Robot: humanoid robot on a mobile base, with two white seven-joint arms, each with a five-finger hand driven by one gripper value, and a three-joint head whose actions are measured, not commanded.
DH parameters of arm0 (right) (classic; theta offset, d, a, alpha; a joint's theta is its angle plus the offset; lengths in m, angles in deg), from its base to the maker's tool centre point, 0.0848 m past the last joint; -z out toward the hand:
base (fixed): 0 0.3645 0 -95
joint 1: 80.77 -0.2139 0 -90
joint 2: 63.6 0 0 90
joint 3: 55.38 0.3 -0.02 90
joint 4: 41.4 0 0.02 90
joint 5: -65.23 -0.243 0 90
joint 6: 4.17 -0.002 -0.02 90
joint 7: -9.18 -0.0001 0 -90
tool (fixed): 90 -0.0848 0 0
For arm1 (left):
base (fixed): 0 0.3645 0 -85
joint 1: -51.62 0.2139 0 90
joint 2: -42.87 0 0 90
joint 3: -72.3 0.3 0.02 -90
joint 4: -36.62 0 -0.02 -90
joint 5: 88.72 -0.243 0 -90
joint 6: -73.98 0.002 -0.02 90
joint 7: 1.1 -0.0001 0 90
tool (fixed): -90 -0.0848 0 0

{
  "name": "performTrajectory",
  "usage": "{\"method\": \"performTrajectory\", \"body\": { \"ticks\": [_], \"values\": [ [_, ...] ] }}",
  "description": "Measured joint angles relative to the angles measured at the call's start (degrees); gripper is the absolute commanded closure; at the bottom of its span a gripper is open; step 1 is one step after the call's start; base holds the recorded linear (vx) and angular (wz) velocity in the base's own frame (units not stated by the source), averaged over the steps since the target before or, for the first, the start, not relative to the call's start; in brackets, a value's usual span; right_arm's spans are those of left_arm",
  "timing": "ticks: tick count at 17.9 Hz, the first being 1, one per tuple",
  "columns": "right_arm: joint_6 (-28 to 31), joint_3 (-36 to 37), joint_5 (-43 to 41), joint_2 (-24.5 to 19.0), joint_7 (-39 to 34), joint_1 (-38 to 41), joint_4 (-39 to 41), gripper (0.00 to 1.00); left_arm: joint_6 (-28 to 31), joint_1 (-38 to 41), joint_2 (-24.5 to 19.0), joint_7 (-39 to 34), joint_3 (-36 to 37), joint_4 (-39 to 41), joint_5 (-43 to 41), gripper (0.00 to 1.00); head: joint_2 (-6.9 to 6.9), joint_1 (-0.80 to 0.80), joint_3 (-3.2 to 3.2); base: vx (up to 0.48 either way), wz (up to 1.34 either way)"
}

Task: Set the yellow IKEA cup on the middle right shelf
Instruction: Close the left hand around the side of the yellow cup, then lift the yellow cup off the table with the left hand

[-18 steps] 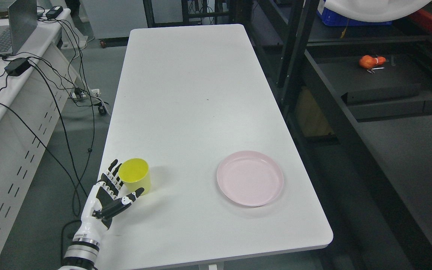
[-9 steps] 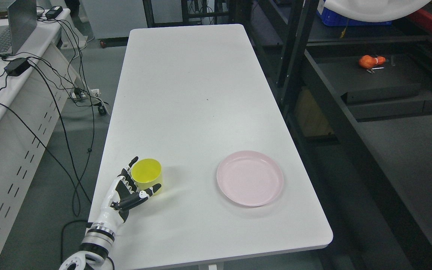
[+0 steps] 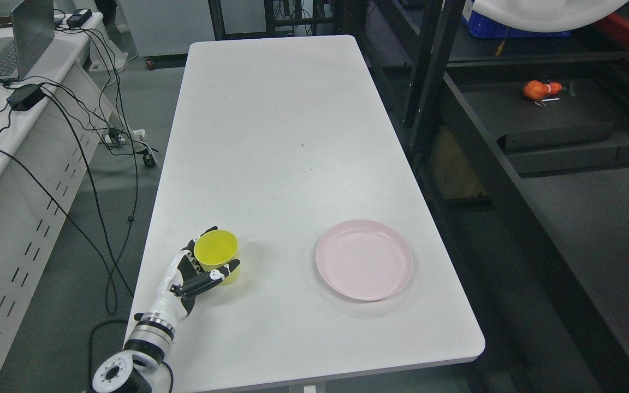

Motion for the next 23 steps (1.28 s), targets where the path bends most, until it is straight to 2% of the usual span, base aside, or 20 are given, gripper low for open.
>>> {"method": "performTrajectory", "body": {
  "ticks": [1, 5, 9, 11, 23],
  "values": [
    [0.0, 0.0, 0.0, 0.0, 0.0, 0.0, 0.0, 0.01, -0.4, -0.1, 0.1, 0.2, -0.2, -0.4, 0.1, 0.74, 0.00, 0.00, 0.00, 0.000, 0.00],
    [0.0, 0.0, 0.0, 0.0, 0.0, 0.0, 0.0, 0.01, -3.0, -0.2, 0.3, 0.7, -2.0, -1.8, 0.4, 1.00, 0.00, 0.00, 0.00, 0.000, 0.00],
    [0.0, 0.0, 0.0, 0.0, 0.0, 0.0, 0.0, 0.01, -10.8, 0.6, 0.5, 1.4, -4.2, -1.4, 2.1, 1.00, 0.00, 0.00, 0.00, -0.022, 0.02],
    [0.0, 0.0, 0.0, 0.0, 0.0, 0.0, 0.0, 0.01, -12.5, 1.1, 0.5, 1.5, -5.2, 0.0, 3.1, 1.00, 0.00, 0.00, 0.00, -0.075, 0.00],
    [0.0, 0.0, 0.0, 0.0, 0.0, 0.0, 0.0, 0.01, -16.6, 3.2, 0.7, 1.6, -8.9, 9.5, 5.7, 1.00, 0.00, 0.00, 0.00, -0.146, 0.03]
  ]
}}
